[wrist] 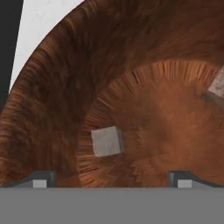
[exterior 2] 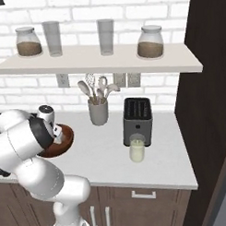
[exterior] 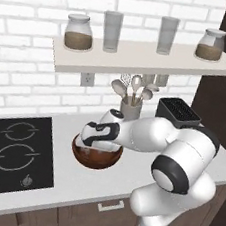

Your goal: Grab a lemon wedge from the fridge and one ice cube from the ice bowl, and put them in the glass of lemonade.

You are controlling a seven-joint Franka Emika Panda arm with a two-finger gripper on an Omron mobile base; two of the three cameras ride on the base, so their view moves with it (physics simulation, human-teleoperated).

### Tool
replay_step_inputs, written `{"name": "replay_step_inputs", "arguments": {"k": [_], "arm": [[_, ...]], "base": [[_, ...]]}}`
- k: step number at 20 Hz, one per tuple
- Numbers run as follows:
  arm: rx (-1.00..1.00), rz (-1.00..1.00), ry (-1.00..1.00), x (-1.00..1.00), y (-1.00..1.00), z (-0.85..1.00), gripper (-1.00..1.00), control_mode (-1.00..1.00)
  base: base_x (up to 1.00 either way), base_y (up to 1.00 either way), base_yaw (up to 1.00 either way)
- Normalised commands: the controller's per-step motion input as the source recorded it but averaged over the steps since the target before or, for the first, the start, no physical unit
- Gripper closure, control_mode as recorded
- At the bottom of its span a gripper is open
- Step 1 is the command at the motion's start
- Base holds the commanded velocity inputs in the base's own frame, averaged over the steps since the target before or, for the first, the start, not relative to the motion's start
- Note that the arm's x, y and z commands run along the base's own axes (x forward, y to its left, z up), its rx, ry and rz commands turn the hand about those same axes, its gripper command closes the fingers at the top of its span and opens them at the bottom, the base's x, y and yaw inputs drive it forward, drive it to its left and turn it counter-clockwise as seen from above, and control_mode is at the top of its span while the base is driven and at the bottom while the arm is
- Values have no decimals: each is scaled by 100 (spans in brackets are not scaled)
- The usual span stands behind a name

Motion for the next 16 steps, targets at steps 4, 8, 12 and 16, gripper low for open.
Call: {"name": "replay_step_inputs", "arguments": {"k": [4, 8, 12, 16], "arm": [[0, 0, 0, 10, 2, -16, -100, -100], [0, 0, 0, 4, 8, -9, -100, -100], [0, 0, 0, 3, 10, -6, -100, -100], [0, 0, 0, 2, 7, -9, -100, -100]], "base": [[0, 0, 0], [0, 0, 0], [0, 0, 0], [0, 0, 0]]}}
